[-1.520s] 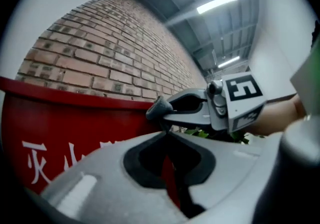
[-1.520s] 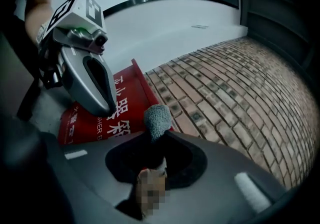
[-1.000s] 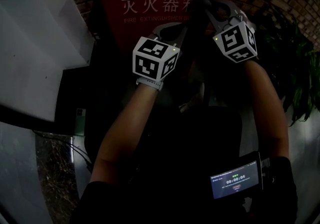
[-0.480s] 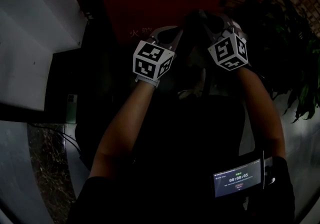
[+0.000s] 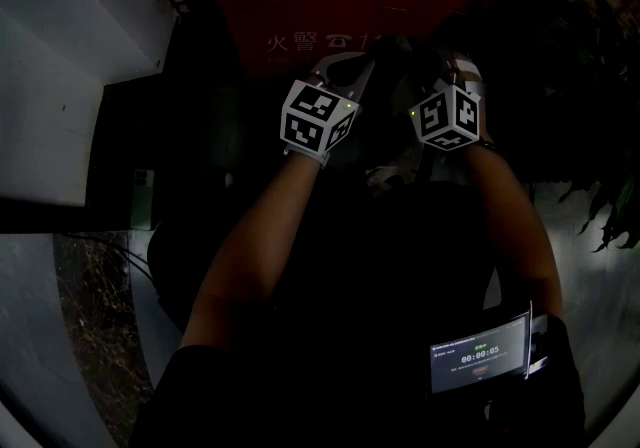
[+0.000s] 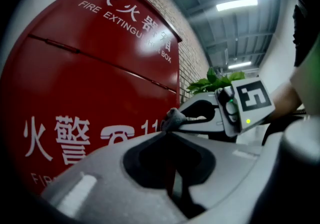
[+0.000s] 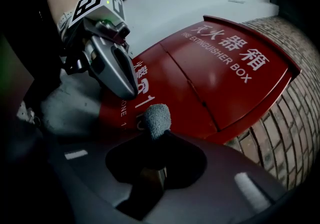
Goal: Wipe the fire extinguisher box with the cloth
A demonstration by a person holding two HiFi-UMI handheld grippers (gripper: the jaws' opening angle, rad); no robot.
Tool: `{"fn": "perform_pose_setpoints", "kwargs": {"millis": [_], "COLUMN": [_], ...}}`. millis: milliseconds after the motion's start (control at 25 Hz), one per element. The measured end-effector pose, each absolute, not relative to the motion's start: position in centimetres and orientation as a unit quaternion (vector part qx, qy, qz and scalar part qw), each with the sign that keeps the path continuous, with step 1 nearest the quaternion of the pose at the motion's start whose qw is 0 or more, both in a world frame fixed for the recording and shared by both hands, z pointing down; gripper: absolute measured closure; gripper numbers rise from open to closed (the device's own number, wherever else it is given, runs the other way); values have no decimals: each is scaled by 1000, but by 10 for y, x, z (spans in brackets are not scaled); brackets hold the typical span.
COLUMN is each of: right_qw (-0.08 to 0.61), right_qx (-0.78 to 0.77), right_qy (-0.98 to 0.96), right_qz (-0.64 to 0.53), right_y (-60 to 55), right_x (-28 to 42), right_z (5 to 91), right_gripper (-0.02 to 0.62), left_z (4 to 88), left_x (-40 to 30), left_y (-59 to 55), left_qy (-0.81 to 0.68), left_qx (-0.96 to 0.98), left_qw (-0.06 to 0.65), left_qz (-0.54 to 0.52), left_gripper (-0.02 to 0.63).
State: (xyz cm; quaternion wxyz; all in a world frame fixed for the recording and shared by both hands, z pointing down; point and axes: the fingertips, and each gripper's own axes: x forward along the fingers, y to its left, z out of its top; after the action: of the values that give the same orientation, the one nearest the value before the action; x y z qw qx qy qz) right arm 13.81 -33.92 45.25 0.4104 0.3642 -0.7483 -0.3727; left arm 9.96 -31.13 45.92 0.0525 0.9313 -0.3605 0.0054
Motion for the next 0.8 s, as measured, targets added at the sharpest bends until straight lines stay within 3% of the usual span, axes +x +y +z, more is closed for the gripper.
{"fn": "perform_pose_setpoints", "kwargs": {"millis": [240, 520, 800], "right_qw": [438, 480, 563], "right_qx": [344, 301, 233], "right_qy": [-729, -758, -725], "right_qz": [-399, -325, -321], "right_y": [-337, -336, -333], "right_x": [134, 121, 124], "right_z": [497, 566, 640], "right_gripper": [532, 534, 534], "left_z": [500, 546, 576], "left_x": [102, 100, 88], "left_y": [-312, -321, -328], "left_qy": [-362, -375, -392], "left_qx": [929, 919, 904], "left_qw": [74, 92, 139], "left_qz": [30, 78, 101], "left_gripper": [603, 603, 603]}}
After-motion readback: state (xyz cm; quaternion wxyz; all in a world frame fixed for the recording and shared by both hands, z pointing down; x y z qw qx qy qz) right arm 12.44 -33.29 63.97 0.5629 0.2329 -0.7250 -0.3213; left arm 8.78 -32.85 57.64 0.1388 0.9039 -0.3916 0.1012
